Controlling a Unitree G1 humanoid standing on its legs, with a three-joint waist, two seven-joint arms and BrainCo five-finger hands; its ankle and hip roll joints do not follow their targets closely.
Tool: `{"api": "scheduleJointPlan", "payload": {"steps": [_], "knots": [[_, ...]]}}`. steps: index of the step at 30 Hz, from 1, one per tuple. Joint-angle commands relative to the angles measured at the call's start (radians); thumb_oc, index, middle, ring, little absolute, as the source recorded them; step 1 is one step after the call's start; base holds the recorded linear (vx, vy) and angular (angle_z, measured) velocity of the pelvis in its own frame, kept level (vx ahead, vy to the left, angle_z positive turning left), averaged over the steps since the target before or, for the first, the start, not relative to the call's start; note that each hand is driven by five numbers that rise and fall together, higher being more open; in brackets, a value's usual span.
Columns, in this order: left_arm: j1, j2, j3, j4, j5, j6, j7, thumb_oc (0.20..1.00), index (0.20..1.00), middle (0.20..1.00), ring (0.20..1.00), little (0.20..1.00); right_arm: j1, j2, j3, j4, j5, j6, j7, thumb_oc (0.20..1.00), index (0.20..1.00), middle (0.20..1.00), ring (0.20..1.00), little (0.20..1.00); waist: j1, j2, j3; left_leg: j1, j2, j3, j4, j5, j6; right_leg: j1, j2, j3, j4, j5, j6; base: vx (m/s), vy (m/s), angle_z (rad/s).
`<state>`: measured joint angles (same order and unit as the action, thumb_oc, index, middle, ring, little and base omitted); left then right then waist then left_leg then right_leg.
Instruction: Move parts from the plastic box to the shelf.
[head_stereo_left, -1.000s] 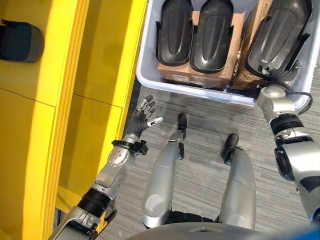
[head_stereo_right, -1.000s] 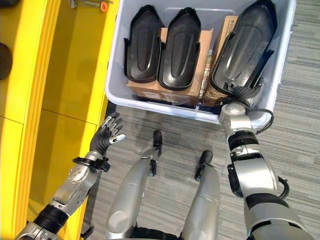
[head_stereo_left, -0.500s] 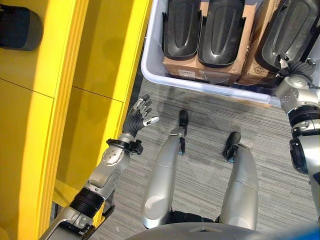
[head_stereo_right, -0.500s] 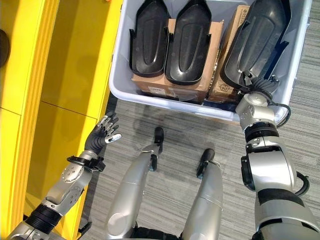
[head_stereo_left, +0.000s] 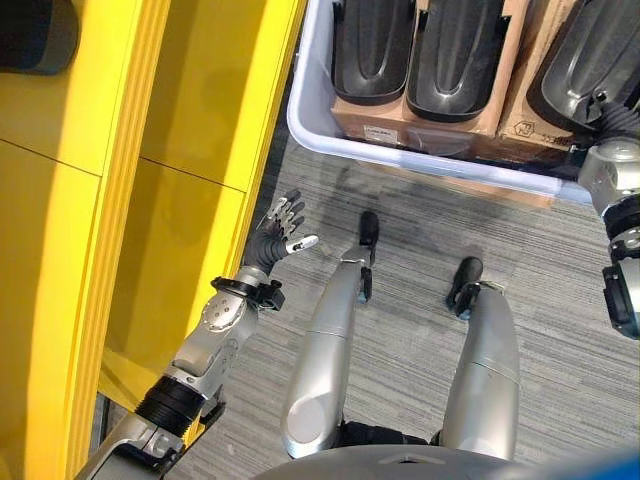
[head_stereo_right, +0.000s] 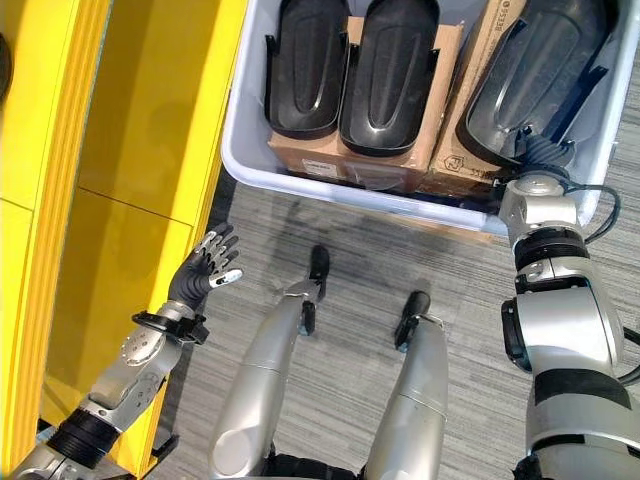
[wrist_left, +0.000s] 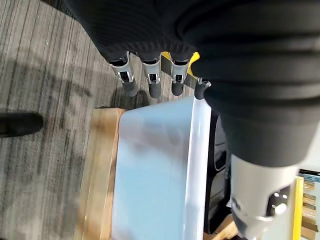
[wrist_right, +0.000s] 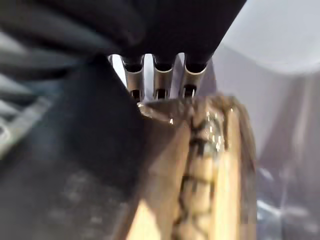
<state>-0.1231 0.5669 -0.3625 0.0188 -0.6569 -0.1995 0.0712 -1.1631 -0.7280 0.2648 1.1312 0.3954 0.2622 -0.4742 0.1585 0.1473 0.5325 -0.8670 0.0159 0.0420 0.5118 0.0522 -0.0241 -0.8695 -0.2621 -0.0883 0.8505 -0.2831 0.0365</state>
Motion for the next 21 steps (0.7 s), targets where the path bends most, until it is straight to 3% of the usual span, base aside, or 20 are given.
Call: {"api": "scheduleJointPlan", "payload": {"steps": [1, 4, 8, 12, 20, 21], "knots": [[0.036, 0.009, 0.047, -0.048, 0.0, -0.067, -0.023, 1.0, 1.0, 1.0, 1.0, 1.0, 0.078, -0.088, 0.113, 0.084, -0.297, 0.116, 0.102, 0.2, 0.2, 0.2, 0.2, 0.2, 0.004, 0.05, -0.013, 0.021, -0.042, 0.009, 0.118, -0.216, 0.051, 0.009, 0.065, -0.014, 0.052, -0.011, -0.023, 0.0, 0.0, 0.0], [0.036, 0.013, 0.042, -0.081, 0.008, -0.068, -0.021, 1.0, 1.0, 1.0, 1.0, 1.0, 0.081, -0.089, 0.17, 0.079, -0.361, 0.146, 0.121, 0.2, 0.2, 0.2, 0.2, 0.2, 0.007, 0.048, -0.013, 0.013, -0.04, 0.005, 0.116, -0.211, 0.051, 0.005, 0.068, -0.013, 0.051, -0.01, -0.024, 0.0, 0.0, 0.0], [0.033, 0.015, 0.04, -0.082, -0.006, -0.068, -0.007, 1.0, 1.0, 1.0, 1.0, 1.0, 0.099, -0.075, 0.168, 0.095, -0.278, 0.147, 0.105, 0.2, 0.2, 0.2, 0.2, 0.2, 0.012, 0.048, -0.013, 0.016, -0.037, -0.002, 0.101, -0.204, 0.053, 0.012, 0.067, -0.019, 0.039, -0.009, -0.023, -0.01, 0.001, 0.02], [0.025, 0.011, 0.034, -0.065, -0.003, -0.078, -0.009, 1.0, 1.0, 1.0, 1.0, 1.0, 0.118, -0.046, 0.137, 0.132, -0.282, 0.095, 0.057, 0.2, 0.2, 0.2, 0.2, 0.2, 0.023, 0.051, -0.013, 0.025, -0.038, -0.012, 0.084, -0.197, 0.054, 0.028, 0.063, -0.03, 0.029, -0.01, -0.024, -0.02, -0.026, 0.02], [0.03, -0.013, 0.015, -0.018, 0.018, -0.126, -0.008, 1.0, 1.0, 1.0, 1.0, 1.0, 0.173, 0.011, 0.048, 0.045, -0.255, -0.198, -0.344, 0.2, 0.2, 0.2, 0.2, 0.2, 0.013, 0.038, -0.013, 0.116, -0.02, -0.016, -0.004, -0.169, 0.052, 0.116, 0.084, -0.037, -0.07, 0.017, -0.019, -0.03, -0.014, 0.0], [0.045, -0.022, 0.026, -0.012, 0.023, -0.136, 0.003, 1.0, 1.0, 1.0, 1.0, 1.0, 0.235, 0.025, -0.025, -0.069, -0.32, -0.281, -0.439, 0.2, 0.2, 0.2, 0.2, 0.2, -0.007, 0.02, -0.013, 0.18, -0.01, -0.008, -0.051, -0.161, 0.045, 0.179, 0.095, -0.035, -0.137, 0.032, -0.013, -0.04, 0.013, -0.18]]}}
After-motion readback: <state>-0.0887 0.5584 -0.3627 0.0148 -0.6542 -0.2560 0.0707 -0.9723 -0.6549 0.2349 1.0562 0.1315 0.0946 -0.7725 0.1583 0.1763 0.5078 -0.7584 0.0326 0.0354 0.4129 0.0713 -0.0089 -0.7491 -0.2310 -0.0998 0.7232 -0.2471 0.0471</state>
